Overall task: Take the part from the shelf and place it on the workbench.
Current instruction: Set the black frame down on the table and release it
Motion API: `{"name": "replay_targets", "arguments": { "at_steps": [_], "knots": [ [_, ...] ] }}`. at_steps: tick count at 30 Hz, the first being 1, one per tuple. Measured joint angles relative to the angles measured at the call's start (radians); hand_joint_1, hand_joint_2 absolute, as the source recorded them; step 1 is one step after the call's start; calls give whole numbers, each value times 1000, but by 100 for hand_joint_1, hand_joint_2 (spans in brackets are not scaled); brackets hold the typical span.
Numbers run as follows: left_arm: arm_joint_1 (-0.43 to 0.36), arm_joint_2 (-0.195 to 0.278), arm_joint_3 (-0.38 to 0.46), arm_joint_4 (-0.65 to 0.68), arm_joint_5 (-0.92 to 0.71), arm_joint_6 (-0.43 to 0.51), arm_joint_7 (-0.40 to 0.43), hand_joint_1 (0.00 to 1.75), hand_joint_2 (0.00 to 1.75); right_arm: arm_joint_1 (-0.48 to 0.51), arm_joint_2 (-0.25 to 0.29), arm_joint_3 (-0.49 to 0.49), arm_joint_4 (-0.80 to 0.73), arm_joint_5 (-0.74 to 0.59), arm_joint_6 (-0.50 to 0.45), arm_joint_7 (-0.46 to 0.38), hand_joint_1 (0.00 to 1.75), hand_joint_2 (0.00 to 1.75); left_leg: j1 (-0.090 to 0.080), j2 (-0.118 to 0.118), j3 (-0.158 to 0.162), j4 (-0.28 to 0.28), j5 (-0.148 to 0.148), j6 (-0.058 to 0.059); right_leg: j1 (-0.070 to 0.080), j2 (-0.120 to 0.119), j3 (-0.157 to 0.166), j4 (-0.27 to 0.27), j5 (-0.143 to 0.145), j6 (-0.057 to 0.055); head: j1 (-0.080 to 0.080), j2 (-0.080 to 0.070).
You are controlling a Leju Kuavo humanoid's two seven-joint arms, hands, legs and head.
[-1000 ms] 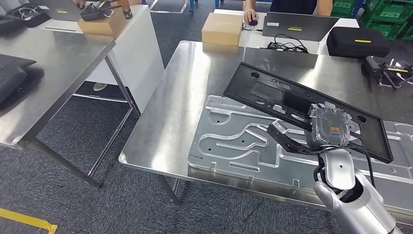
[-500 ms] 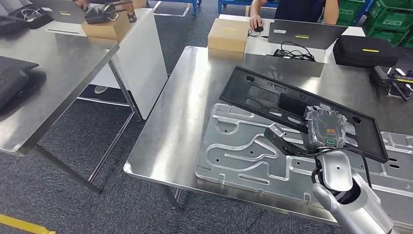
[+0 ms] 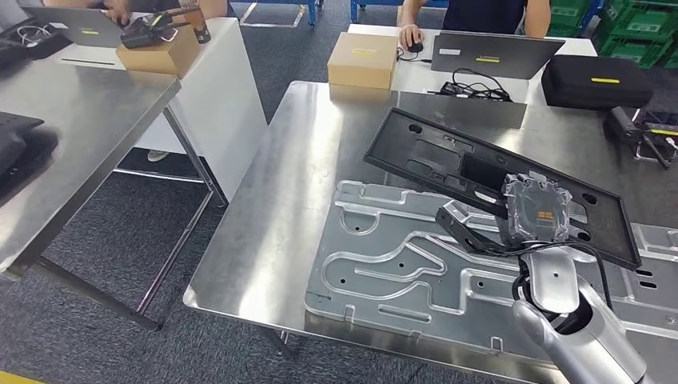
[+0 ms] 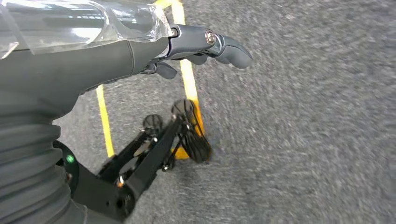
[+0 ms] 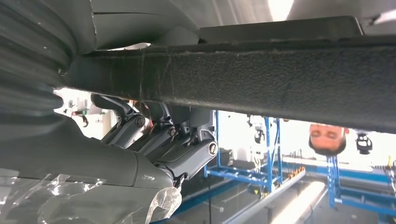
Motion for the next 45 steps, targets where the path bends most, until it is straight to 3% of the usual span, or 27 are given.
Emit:
{"name": "replay_targets", "arguments": {
  "at_steps": [1, 3, 6, 9, 10, 11, 12, 15, 17, 20, 22, 24, 25, 26, 27, 29, 31, 33, 36, 37, 39, 40, 41, 42, 43, 45],
  "knots": [
    [-1, 0, 0, 0, -1, 8, -9, 0, 175, -1, 0, 0, 0, 0, 0, 1, 87, 87, -4, 0, 14, -35, 14, 6, 0, 1, 4, -2, -4, 4, 0, 0],
    [-2, 0, 0, 0, -3, 19, -21, 0, 175, -1, 0, 0, 1, 0, 0, 2, 0, 0, -9, 2, 22, -50, 14, 10, -1, 3, 7, -7, -8, 14, 0, 0],
    [-4, 0, 0, 0, -11, 28, -32, 0, 175, -2, 0, -1, 1, 0, 1, 6, 0, 0, -2, 3, 42, -73, 18, 17, -2, 0, 0, 26, -34, 27, 0, 0],
    [-8, -7, 0, 1, -33, 47, -57, 0, 175, 3, -1, -2, 2, 0, 6, 16, 0, 0, 0, 4, 53, -80, 15, 27, 0, -3, -92, 211, -118, 33, 1, 0],
    [-9, -11, 0, 2, -40, 55, -65, 0, 175, 7, -1, -2, 2, 0, 8, 20, 0, 0, 0, 4, 55, -80, 13, 29, 0, -3, -124, 264, -133, 36, 1, 0],
    [-9, -15, 0, 3, -45, 61, -71, 0, 175, 11, -1, -2, 2, 0, 10, 22, 0, 0, 0, 3, 57, -80, 11, 29, -1, -3, -140, 283, -127, 38, 0, 0],
    [-9, -19, 0, 4, -49, 66, -75, 0, 175, 13, -1, -2, 2, 0, 12, 24, 0, 0, 1, 2, 60, -78, 8, 28, -3, -4, -136, 262, -102, 41, 0, 0],
    [-11, -26, 0, 9, -55, 75, -86, 0, 175, 13, -3, -2, 2, 0, 13, 25, 0, 0, 3, 1, 65, -64, -9, 12, -8, -8, -50, 58, 3, 46, 0, 0],
    [-14, -27, 0, 12, -57, 79, -95, 0, 175, 13, -3, -2, 2, 0, 15, 25, 0, 0, -2, 1, 62, -54, -19, 3, -7, -8, -26, 1, 18, 37, 0, 0],
    [-14, -25, 0, 18, -58, 84, -108, 0, 175, 11, -3, -2, 2, -1, 18, 25, 0, 0, 0, 2, 58, -43, -29, -4, -7, -6, -26, 0, 20, 18, 0, 0],
    [-15, -24, 0, 23, -58, 86, -114, 0, 87, 7, -3, -3, 2, 0, 18, 25, 0, 0, 5, 2, 25, 30, -70, -16, -10, -6, -24, -1, 20, 9, 0, 0],
    [-15, -24, 0, 28, -59, 87, -117, 0, 0, 7, -3, -3, 2, 0, 18, 25, 0, 0, 10, 2, -45, 174, -132, -26, -10, -6, -23, -1, 19, 5, 0, 0],
    [-14, -24, 0, 30, -60, 88, -117, 0, 0, 7, -3, -3, 2, 0, 18, 25, 0, 0, 11, 2, -78, 235, -150, -29, -10, -5, -23, -1, 18, 5, 0, 0],
    [-13, -24, 0, 33, -63, 88, -118, 0, 0, 8, -3, -3, 2, -1, 19, 25, 0, 0, 12, 2, -95, 263, -151, -29, -9, -5, -23, -1, 18, 4, 0, 0],
    [-13, -24, 0, 35, -65, 88, -118, 0, 0, 8, -3, -3, 2, -1, 19, 25, 0, 0, 12, 2, -93, 248, -132, -27, -9, -4, -21, -1, 17, 4, 0, 0],
    [-14, -24, 0, 38, -71, 88, -118, 0, 0, 7, -3, -3, 2, -1, 20, 25, 0, 0, 9, 2, -33, 110, -59, -14, -9, -3, -16, -2, 15, 6, 0, 0],
    [-16, -23, 0, 40, -73, 85, -118, 0, 0, 6, -3, -3, 2, -1, 20, 25, 0, 0, 2, 3, 26, -19, -12, -2, -7, -3, -13, -3, 12, 12, 0, 0],
    [-15, -23, 0, 41, -70, 81, -118, 0, 0, 6, -4, -3, 2, -1, 21, 25, 0, 0, -6, 4, 39, -49, -9, 2, -7, -3, -12, -6, 10, 22, 0, 0],
    [-15, -22, 0, 42, -59, 74, -121, 0, 0, 6, -4, -5, 2, -1, 21, 26, 0, 0, -4, 5, 53, -66, 0, 14, -9, -4, -14, 8, -5, 38, 0, 0],
    [-16, -22, 0, 42, -55, 72, -124, 0, 0, 6, -5, -6, 2, -1, 21, 26, 0, 0, -1, 5, 59, -73, 4, 20, -7, -5, -29, 45, -27, 39, 1, 0],
    [-16, -22, 0, 45, -50, 71, -133, 0, 0, 8, -8, -7, 2, -1, 21, 27, 0, 0, -1, 6, 61, -76, 5, 27, -5, -5, -92, 178, -92, 38, 1, 0],
    [-16, -23, 0, 46, -47, 72, -135, 0, 0, 10, -9, -8, 2, -1, 22, 27, 0, 0, -2, 5, 62, -75, 4, 28, -4, -5, -126, 244, -115, 39, 1, 0],
    [-15, -23, 0, 48, -45, 73, -137, 0, 0, 14, -10, -8, 2, -1, 23, 27, 0, 0, -3, 5, 62, -75, 4, 29, -3, -5, -149, 282, -120, 39, 0, 0],
    [-14, -24, 0, 49, -43, 75, -139, 0, 0, 17, -11, -8, 2, -2, 24, 28, 0, 0, -4, 5, 63, -74, 3, 29, -3, -6, -153, 279, -106, 39, 0, 0],
    [-14, -25, 0, 51, -44, 77, -142, 0, 0, 19, -12, -8, 2, -2, 25, 28, 0, 0, -4, 4, 64, -72, 2, 29, -3, -6, -134, 233, -73, 39, 0, 0],
    [-15, -27, 0, 54, -47, 81, -147, 0, 0, 20, -14, -9, 2, -1, 27, 28, 0, 0, -7, 4, 65, -66, -2, 24, -2, -8, -68, 82, 3, 35, 0, 0]
  ]
}}
